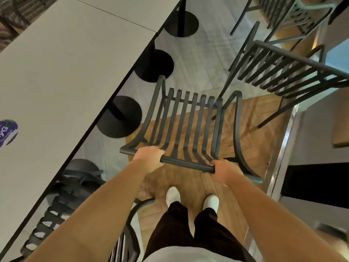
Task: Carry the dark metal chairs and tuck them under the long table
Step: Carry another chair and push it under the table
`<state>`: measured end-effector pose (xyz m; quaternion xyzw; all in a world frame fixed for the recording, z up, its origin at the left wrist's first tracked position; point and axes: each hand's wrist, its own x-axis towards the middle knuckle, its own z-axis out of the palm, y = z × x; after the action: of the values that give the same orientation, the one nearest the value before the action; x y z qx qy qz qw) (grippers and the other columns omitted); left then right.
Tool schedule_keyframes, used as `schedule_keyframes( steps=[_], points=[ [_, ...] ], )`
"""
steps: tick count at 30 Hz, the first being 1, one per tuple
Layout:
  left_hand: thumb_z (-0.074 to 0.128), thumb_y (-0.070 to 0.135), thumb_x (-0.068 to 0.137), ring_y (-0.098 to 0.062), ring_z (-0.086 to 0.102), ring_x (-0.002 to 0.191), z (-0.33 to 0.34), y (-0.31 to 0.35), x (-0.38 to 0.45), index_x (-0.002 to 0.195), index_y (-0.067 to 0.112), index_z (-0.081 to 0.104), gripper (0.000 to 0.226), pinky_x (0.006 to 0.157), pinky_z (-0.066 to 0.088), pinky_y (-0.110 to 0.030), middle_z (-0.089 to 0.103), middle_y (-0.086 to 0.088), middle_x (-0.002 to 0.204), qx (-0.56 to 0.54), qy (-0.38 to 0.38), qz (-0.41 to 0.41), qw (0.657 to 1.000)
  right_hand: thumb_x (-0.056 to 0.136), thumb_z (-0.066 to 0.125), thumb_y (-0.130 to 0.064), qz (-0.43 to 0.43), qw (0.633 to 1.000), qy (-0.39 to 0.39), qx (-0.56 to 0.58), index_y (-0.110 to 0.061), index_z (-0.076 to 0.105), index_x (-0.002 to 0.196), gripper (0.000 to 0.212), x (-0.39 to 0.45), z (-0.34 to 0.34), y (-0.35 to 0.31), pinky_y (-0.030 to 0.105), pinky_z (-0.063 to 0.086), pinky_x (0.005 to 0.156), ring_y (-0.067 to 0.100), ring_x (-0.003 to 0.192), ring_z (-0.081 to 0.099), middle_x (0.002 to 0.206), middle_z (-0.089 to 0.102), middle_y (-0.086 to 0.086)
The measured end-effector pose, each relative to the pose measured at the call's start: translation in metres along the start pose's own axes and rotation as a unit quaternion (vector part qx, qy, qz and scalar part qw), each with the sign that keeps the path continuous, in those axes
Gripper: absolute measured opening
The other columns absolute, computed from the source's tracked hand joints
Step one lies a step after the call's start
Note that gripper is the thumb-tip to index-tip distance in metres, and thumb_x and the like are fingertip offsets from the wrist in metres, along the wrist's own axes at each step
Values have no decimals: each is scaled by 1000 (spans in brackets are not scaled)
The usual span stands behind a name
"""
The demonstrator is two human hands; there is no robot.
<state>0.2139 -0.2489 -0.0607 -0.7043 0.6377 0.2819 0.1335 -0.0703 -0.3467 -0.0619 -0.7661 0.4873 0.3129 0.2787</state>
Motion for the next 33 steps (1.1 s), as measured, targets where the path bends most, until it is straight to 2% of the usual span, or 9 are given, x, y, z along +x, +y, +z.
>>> schedule_keyframes(
  steps=[4, 10, 15, 21, 26, 31, 33],
  points=[
    [58, 39, 100, -21, 65, 91, 1, 2, 1, 110, 31, 69, 17, 83, 55, -38, 67, 5, 99, 11, 5, -13, 1000, 97, 59, -30, 5, 1000, -1, -15, -26, 62, 134, 38, 2, -1, 1, 40, 57, 90, 26, 111, 65, 124, 65, 2],
    [57, 37, 102, -20, 68, 97, 6, 9, -4, 123, 32, 69, 24, 85, 54, -35, 72, 3, 109, 10, 27, -36, 999, 96, 59, -27, 9, 1000, -5, -21, -23, 66, 125, 30, 0, -1, 6, 41, 58, 88, 25, 103, 66, 112, 67, 2],
    [57, 32, 103, -22, 69, 99, 18, 26, -14, 124, 28, 68, 25, 87, 54, -37, 73, 1, 109, 10, 32, -63, 997, 93, 61, -25, 0, 999, -10, -46, -24, 67, 121, 29, -2, -3, 17, 41, 59, 87, 23, 98, 66, 105, 68, 0],
    [53, 25, 103, -22, 67, 101, 33, 58, -23, 123, 28, 67, 24, 91, 56, -40, 71, 1, 110, -9, 23, -112, 993, 95, 59, -23, -33, 993, -18, -108, -22, 68, 120, 26, -1, -7, 40, 39, 58, 87, 23, 97, 66, 104, 68, 1],
    [50, 17, 105, -27, 63, 118, 43, 101, -29, 138, 28, 62, 37, 97, 53, -40, 67, -4, 129, 3, 10, -179, 984, 97, 58, -20, -73, 987, -11, -143, -18, 68, 118, 23, -1, -13, 67, 40, 58, 86, 26, 100, 67, 106, 68, 4],
    [55, 29, 103, -27, 64, 117, 58, 149, -40, 137, 31, 62, 35, 94, 52, -40, 67, -1, 128, -29, 11, -250, 968, 97, 54, -16, -127, 969, -21, -210, -16, 67, 122, 28, -1, -23, 97, 37, 54, 78, 29, 101, 66, 110, 68, 6],
    [55, 32, 103, -26, 65, 115, 68, 170, -47, 133, 31, 64, 32, 92, 50, -39, 69, 0, 124, -48, 18, -269, 962, 97, 56, -17, -138, 962, -23, -235, -17, 67, 123, 28, -2, -24, 105, 38, 55, 81, 29, 103, 66, 112, 68, 6]
  ],
)
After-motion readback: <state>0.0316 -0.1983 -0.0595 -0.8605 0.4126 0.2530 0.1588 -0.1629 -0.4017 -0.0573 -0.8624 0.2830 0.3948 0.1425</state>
